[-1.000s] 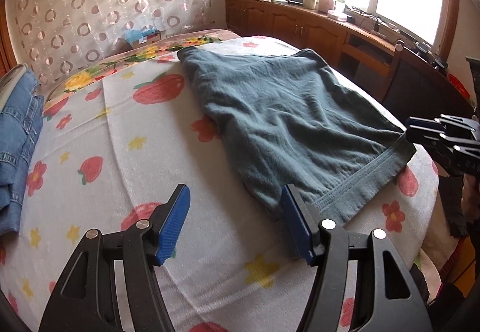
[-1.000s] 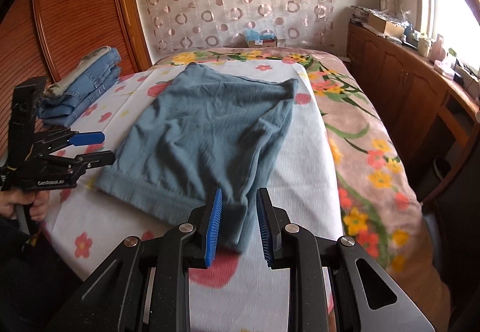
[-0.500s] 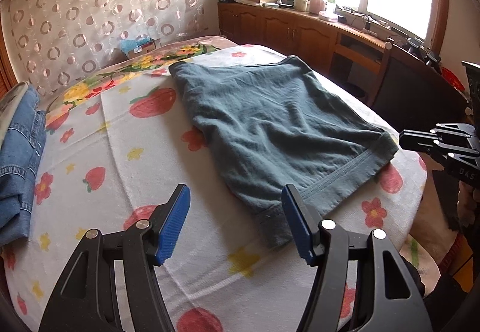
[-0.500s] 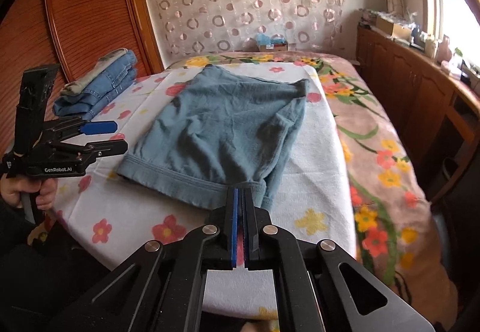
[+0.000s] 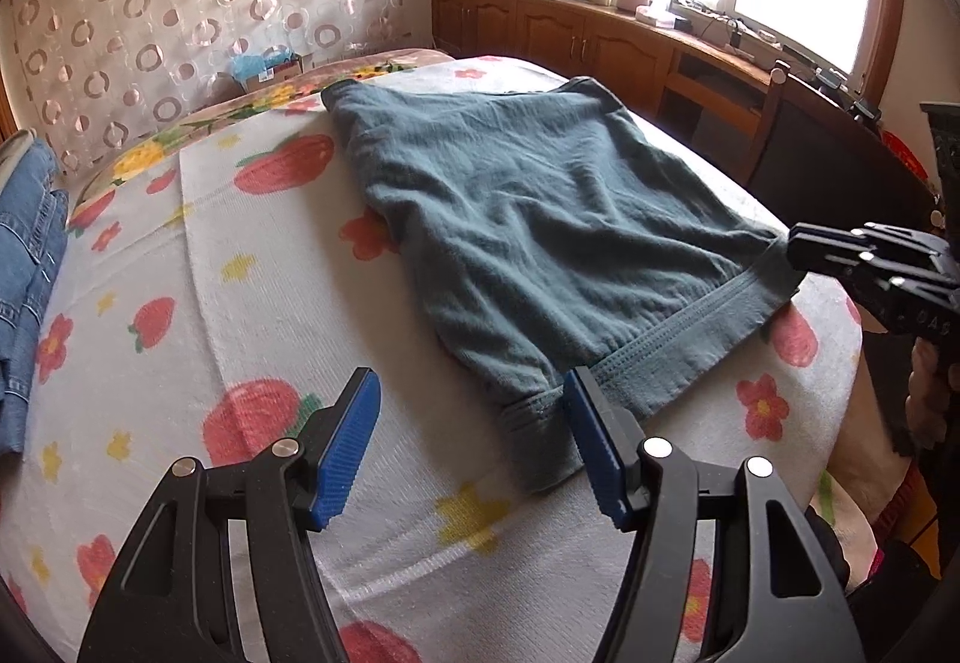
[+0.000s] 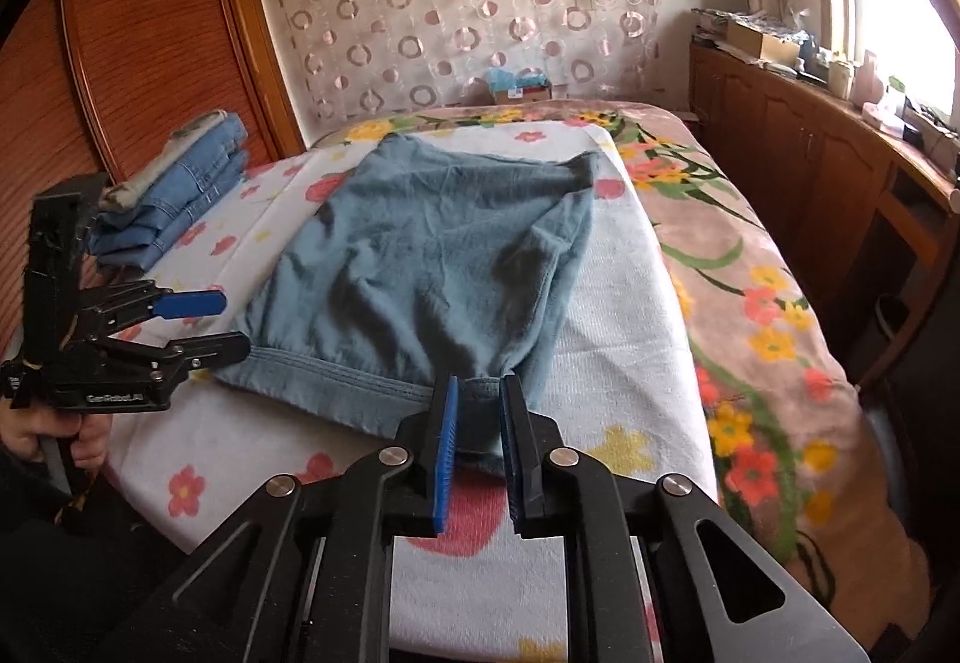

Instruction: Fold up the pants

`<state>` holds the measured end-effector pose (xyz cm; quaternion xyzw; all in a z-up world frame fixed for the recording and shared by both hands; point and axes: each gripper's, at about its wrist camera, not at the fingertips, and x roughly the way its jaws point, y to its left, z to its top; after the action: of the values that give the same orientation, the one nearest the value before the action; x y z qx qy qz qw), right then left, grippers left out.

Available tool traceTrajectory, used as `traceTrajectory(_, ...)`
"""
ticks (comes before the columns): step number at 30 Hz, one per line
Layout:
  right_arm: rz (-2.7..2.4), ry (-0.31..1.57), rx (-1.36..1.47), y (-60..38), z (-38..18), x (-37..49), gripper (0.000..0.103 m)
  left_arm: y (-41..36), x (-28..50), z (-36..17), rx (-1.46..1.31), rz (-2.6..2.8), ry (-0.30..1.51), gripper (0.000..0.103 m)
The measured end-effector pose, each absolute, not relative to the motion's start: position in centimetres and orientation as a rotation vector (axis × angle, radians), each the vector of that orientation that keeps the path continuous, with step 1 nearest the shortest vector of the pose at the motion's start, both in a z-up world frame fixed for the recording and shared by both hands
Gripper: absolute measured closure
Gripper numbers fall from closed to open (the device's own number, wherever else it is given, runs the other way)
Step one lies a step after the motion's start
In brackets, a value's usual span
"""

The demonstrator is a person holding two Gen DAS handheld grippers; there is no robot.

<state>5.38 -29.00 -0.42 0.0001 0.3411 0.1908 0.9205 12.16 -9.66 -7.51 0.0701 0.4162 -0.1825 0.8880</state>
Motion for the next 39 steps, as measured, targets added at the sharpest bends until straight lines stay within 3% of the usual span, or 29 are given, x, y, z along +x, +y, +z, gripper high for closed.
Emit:
traceTrajectory(14,0.374,0.731,-0.006,-29.2,-1.2,5.9,0.085,-9.2,12.1,-7.8,0.104,-0.4,0.851,0.038)
traceTrajectory(16,0.389,0.72,0.0,-29.4,-1.1,5.7,0.093,-9.2,12.1,-7.9,0.102,-0.401,0.85,0.038)
traceTrajectory(18,0.412,0.707,0.0,-29.5,-0.9,5.2,0.095,-9.2,12.1,-7.9,0.1,-0.403,0.85,0.037)
traceTrajectory(26,0.381,0.72,-0.023,-29.6,-1.4,4.5,0.095,-9.1,12.2,-7.9,0.09,-0.405,0.851,0.037)
traceTrajectory(29,0.369,0.721,-0.005,-29.7,-1.4,4.7,0.09,-9.0,12.2,-8.0,0.082,-0.404,0.853,0.036)
traceTrajectory(31,0.355,0.718,-0.012,-29.7,-1.3,4.7,0.08,-9.0,12.3,-8.0,0.085,-0.382,0.857,0.029)
traceTrajectory(37,0.329,0.698,0.009,-29.3,-1.2,5.2,0.059,-8.8,12.5,-8.0,0.079,-0.382,0.859,0.028)
traceTrajectory(39,0.32,0.71,0.0,-28.8,-1.8,5.7,0.058,-8.8,12.5,-8.0,0.079,-0.383,0.858,0.028)
